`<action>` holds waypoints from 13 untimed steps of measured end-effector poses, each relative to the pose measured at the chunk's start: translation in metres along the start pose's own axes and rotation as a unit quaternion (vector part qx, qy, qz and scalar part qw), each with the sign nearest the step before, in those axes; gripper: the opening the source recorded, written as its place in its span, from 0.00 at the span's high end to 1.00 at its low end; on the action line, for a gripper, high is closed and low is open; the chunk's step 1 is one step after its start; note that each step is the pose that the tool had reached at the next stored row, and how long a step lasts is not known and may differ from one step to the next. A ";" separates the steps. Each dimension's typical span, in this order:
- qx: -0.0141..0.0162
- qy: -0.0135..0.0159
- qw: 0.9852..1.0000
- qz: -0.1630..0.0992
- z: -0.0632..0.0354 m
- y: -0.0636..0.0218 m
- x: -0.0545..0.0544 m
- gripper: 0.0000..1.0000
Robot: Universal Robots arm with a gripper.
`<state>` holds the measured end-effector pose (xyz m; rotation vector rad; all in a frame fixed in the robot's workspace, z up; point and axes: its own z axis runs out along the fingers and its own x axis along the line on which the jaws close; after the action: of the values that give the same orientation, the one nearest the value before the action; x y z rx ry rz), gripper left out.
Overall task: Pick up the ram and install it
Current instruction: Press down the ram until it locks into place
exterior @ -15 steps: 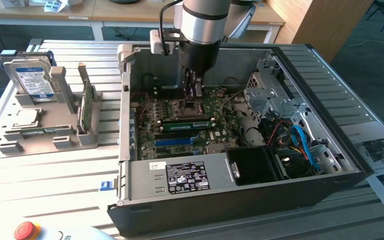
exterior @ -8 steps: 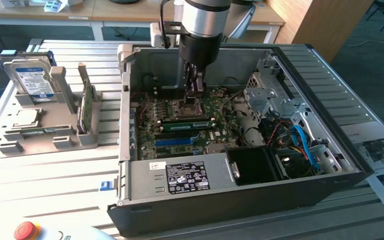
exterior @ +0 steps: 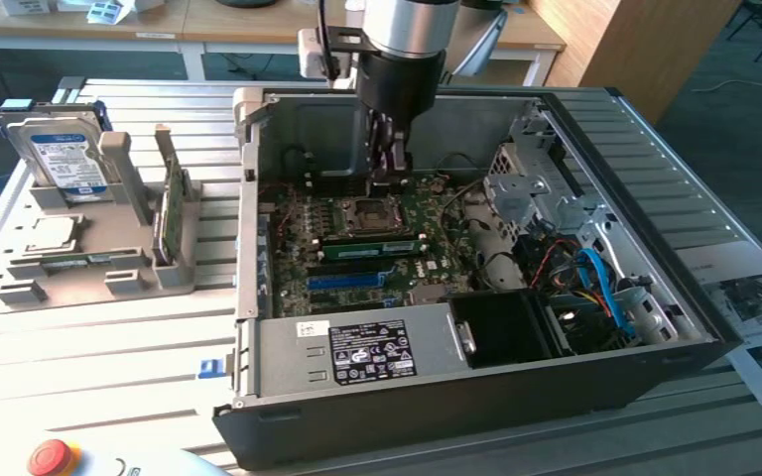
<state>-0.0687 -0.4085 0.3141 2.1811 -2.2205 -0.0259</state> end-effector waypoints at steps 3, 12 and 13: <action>-0.003 0.001 1.000 0.000 -0.0150 0.0001 0.000 0.90; -0.008 0.003 1.000 0.000 -0.0406 -0.0002 0.000 0.90; -0.008 0.004 1.000 0.000 -0.0423 -0.0002 0.000 0.90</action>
<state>-0.0670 -0.4085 0.3564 2.1690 -2.2083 -0.0361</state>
